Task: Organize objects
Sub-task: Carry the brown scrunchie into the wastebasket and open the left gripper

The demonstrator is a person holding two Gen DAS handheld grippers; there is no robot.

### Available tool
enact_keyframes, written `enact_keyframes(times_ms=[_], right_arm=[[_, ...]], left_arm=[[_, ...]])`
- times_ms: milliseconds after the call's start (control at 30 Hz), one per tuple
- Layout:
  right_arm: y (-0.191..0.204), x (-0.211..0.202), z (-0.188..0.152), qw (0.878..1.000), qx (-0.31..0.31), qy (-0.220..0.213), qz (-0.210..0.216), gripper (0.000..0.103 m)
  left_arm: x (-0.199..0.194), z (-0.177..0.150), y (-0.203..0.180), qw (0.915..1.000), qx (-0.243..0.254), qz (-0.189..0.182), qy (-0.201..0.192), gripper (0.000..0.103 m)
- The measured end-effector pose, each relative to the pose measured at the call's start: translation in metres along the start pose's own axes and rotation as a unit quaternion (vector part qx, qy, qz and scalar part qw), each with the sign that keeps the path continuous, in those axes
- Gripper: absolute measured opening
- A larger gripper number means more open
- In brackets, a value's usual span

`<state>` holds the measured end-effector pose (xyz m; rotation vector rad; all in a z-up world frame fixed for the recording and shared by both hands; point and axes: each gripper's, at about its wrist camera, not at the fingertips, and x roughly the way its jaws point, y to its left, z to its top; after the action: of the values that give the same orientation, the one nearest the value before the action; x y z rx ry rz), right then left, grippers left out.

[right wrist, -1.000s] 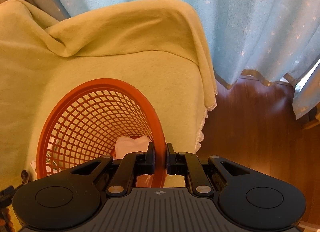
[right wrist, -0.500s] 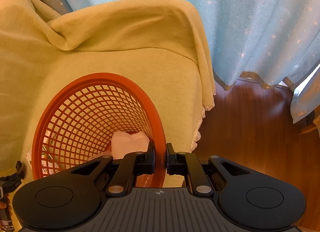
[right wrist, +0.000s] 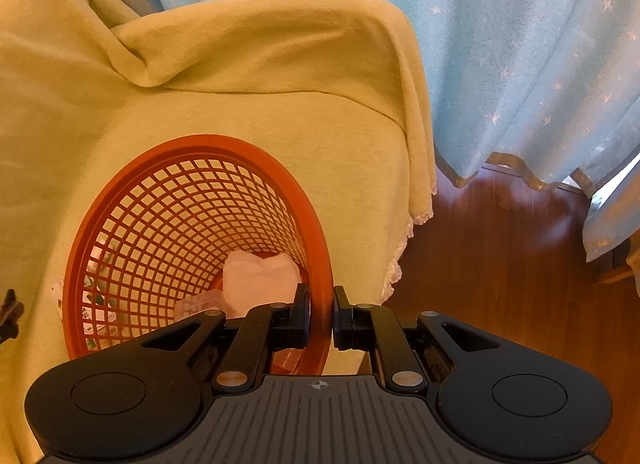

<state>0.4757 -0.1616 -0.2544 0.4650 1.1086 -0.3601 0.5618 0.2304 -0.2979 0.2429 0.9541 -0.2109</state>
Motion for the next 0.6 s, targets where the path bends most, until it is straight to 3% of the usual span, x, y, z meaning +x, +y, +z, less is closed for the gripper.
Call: enact_keyframes(times_ms=[300, 600], right_arm=[[0.002, -0.005, -0.005, 1.0, -0.014, -0.007, 0.004, 0.007], [0.006, -0.007, -0.007, 0.999, -0.029, -0.013, 0.01, 0.008]], left_arm=[[-0.051, 0.023, -0.046, 0.9982, 0.011, -0.058, 0.013, 0.008], [-0.088, 0.036, -0.112, 0.9884, 0.059, -0.137, 0.028, 0.008]])
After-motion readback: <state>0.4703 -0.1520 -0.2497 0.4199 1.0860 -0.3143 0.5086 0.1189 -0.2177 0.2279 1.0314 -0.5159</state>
